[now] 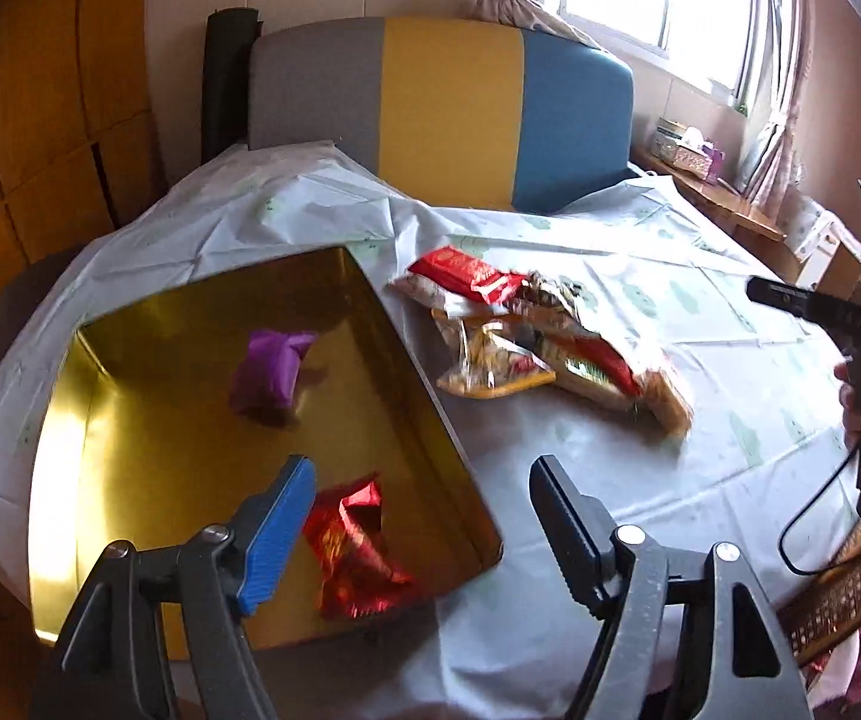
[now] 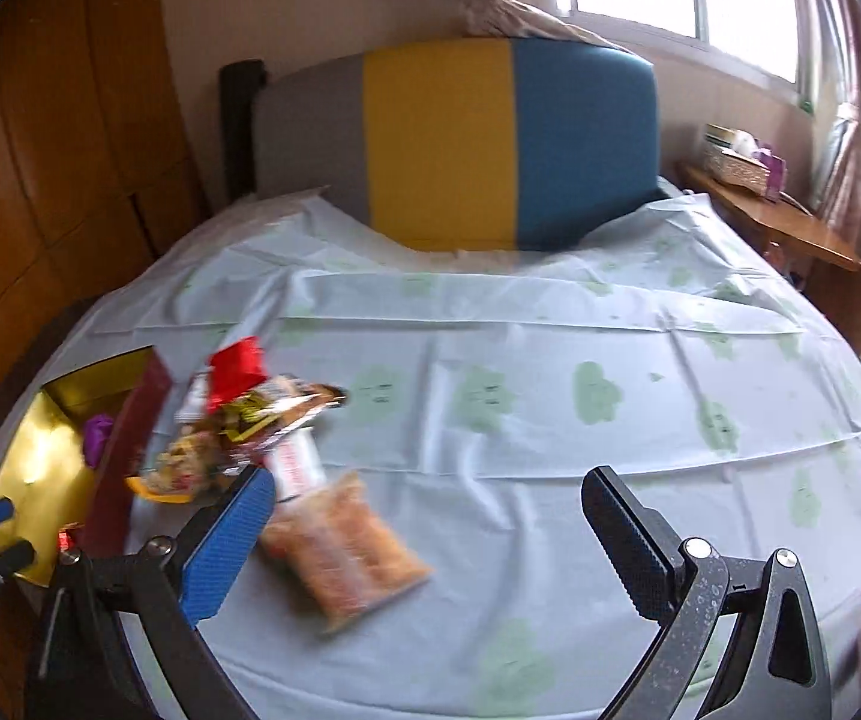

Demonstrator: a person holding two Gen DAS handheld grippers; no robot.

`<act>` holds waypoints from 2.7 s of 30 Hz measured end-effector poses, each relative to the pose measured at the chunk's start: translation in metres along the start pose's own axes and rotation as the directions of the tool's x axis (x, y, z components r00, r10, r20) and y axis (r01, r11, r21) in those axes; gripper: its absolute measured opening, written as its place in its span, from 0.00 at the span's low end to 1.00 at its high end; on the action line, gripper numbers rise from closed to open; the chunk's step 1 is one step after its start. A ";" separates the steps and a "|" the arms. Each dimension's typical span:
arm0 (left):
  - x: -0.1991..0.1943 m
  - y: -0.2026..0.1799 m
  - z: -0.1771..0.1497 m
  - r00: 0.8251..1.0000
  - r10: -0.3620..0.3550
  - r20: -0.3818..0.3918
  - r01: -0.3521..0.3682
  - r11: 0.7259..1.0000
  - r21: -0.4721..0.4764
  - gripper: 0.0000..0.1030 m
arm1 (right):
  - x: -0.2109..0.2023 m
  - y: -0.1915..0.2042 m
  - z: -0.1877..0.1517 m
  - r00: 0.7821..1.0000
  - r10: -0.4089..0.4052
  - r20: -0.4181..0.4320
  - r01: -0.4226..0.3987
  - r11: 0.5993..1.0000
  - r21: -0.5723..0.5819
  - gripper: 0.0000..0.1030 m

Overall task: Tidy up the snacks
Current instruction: 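Grasp the pistachio bag with the left gripper and lift it, then grasp the red packet with gold characters with the right gripper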

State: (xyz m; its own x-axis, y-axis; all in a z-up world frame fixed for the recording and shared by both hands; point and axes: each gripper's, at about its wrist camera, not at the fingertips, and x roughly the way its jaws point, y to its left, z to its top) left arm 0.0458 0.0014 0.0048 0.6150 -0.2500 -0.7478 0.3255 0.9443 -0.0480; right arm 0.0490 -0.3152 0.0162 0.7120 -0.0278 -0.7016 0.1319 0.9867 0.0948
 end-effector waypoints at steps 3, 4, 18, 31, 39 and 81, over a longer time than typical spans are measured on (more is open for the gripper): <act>0.009 -0.012 0.018 1.000 -0.018 -0.024 0.019 0.999 0.030 0.71 | 0.007 -0.017 0.005 0.999 0.027 -0.030 -0.024 0.995 0.093 1.00; 0.014 -0.017 0.025 0.999 -0.032 -0.040 0.033 0.999 0.038 0.70 | 0.006 -0.020 0.005 0.998 0.049 -0.032 -0.045 0.992 0.119 1.00; 0.107 -0.043 0.079 0.960 -0.031 -0.279 0.048 0.997 0.054 0.44 | 0.001 -0.018 0.007 0.985 0.170 -0.030 -0.162 0.971 0.174 1.00; 0.166 -0.060 0.091 0.922 0.040 -0.385 0.012 0.991 0.131 0.44 | -0.001 -0.020 0.009 0.974 0.223 -0.025 -0.213 0.954 0.213 1.00; 0.171 -0.057 0.086 0.938 0.021 -0.346 0.012 0.996 0.093 0.40 | 0.002 -0.019 0.009 0.975 0.220 -0.040 -0.207 0.955 0.213 1.00; 0.054 -0.093 -0.052 0.967 -0.236 -0.093 0.246 0.961 0.126 0.38 | 0.122 0.176 0.054 0.907 0.210 -0.365 -0.350 0.859 -0.374 0.81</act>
State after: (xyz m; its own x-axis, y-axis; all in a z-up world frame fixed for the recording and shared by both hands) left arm 0.0111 -0.0885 -0.0658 0.4513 -0.4445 -0.7738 0.5547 0.8190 -0.1469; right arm 0.1963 -0.1540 -0.0142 0.4221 0.2406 -0.8741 -0.3937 0.9171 0.0623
